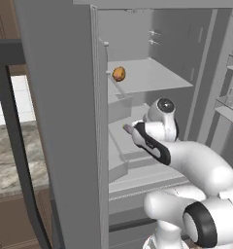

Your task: Place one eggplant and one chicken drumstick in each tupperware on the nearby counter, to pack two identical lunches.

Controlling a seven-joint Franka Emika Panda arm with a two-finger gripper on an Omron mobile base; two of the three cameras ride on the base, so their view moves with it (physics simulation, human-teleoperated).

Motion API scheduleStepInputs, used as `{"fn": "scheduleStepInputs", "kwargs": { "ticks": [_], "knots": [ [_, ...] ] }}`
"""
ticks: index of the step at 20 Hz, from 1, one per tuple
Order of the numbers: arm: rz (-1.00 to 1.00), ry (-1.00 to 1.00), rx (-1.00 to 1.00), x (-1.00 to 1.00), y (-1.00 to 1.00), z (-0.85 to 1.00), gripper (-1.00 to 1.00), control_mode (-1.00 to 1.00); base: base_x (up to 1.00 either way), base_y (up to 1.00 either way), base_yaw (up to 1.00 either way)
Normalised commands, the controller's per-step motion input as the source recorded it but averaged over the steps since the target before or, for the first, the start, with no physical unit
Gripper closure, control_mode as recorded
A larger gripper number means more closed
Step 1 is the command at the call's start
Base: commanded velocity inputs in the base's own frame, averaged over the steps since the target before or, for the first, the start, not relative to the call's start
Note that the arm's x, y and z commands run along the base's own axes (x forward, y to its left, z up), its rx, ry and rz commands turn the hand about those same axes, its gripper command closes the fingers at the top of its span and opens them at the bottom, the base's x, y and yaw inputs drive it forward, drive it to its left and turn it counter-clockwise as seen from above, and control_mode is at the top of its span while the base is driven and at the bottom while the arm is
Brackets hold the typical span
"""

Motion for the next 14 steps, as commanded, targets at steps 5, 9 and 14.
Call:
{"fn": "scheduleStepInputs", "kwargs": {
  "ticks": [5,9,14],
  "knots": [
    [0.05,0.00,0.00,0.29,0.00,-0.24,-1.00,-1.00,0.00,0.00,0.00],
    [0.09,0.00,0.00,0.31,0.00,-0.26,-1.00,-1.00,0.00,0.00,0.00],
    [0.09,0.00,0.00,0.36,0.00,-0.19,-1.00,-1.00,0.00,0.00,0.00]
  ]
}}
